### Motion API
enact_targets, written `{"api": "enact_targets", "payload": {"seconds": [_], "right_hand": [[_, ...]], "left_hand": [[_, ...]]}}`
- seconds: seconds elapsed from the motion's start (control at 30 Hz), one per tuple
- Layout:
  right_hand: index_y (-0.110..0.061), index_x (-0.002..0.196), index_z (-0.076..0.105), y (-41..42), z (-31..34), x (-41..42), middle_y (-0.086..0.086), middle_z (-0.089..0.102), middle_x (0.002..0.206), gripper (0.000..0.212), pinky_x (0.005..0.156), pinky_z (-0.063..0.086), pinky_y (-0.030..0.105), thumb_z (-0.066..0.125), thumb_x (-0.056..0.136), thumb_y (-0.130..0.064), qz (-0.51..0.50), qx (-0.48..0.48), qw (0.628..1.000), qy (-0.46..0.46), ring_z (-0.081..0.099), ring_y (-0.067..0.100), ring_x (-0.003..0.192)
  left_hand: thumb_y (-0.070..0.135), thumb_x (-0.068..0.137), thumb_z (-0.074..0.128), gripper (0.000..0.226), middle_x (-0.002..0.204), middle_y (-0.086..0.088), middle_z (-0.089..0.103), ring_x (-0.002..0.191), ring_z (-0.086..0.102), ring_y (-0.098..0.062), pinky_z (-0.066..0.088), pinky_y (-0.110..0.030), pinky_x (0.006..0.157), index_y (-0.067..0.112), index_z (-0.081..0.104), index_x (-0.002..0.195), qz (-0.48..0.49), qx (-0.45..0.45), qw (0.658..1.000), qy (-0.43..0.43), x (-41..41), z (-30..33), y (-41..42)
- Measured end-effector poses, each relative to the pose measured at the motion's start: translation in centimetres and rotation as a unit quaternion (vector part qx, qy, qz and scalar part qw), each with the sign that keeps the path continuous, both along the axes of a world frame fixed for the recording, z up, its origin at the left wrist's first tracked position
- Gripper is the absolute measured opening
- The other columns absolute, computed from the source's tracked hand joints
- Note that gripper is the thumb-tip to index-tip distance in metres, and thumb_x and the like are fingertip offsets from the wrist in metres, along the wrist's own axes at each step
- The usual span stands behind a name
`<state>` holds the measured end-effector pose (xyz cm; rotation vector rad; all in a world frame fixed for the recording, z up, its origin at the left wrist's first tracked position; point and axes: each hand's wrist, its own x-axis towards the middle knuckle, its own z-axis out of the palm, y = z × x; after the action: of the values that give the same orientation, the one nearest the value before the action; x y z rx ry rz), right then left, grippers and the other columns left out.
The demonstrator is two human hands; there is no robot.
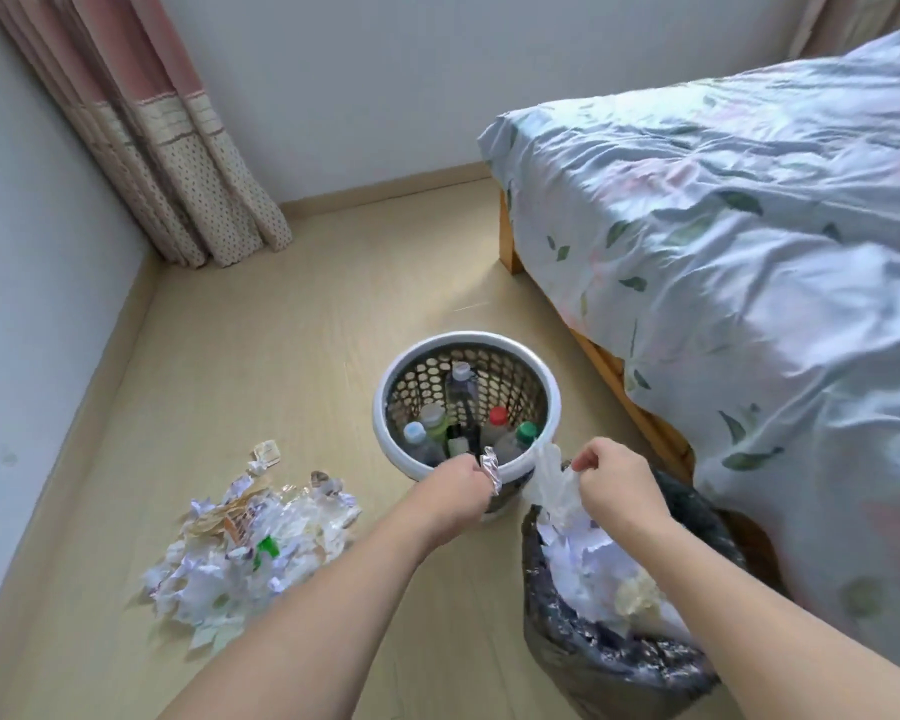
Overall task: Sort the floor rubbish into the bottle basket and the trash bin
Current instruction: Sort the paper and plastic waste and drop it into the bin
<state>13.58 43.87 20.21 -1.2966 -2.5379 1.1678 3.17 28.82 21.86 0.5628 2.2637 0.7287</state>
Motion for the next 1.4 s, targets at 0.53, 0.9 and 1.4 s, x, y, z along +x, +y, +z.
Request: {"api": "enact_targets", "payload": {"seconds": [0.53,0.9,1.4], "right_hand": [[-0.02,0.111,0.065,4.1,-1.9,5.3,0.003,0.06,0.116,0.033,0.091,0.046,0.034,0.044,0.087,-0.011,0.023,0.049,0.993,-0.103,0.052,0.027,0.111],[-0.018,0.112,0.059,-4.3,4.3,1.7,0.003,0.061,0.111,0.026,0.089,0.051,0.035,0.044,0.091,-0.015,0.161,0.05,0.984,-0.052,0.057,0.022,0.103],[-0.019,0.135,0.049,-26.2,10.7,-6.8,0.0,0.052,0.134,0.044,0.079,0.041,0.024,0.046,0.092,-0.017,0.35,0.094,0.931,-0.041,0.053,0.017,0.115]], "left_hand": [[0.017,0.09,0.039,0.025,0.094,-0.006,0.067,0.086,0.062,-0.023,0.052,-0.034,0.073,0.01,0.062,0.094,-0.153,-0.1,0.977,0.112,5.3,0.3,9.3],[0.019,0.093,0.039,0.019,0.092,-0.004,0.063,0.078,0.057,-0.017,0.045,-0.029,0.063,0.016,0.058,0.091,-0.053,-0.079,0.983,0.158,1.2,5.7,-2.6],[0.007,0.081,0.04,0.021,0.06,-0.003,0.046,0.056,0.041,-0.022,0.031,-0.028,0.054,0.015,0.041,0.062,0.142,-0.058,0.975,0.16,-6.6,7.5,-29.9]]}}
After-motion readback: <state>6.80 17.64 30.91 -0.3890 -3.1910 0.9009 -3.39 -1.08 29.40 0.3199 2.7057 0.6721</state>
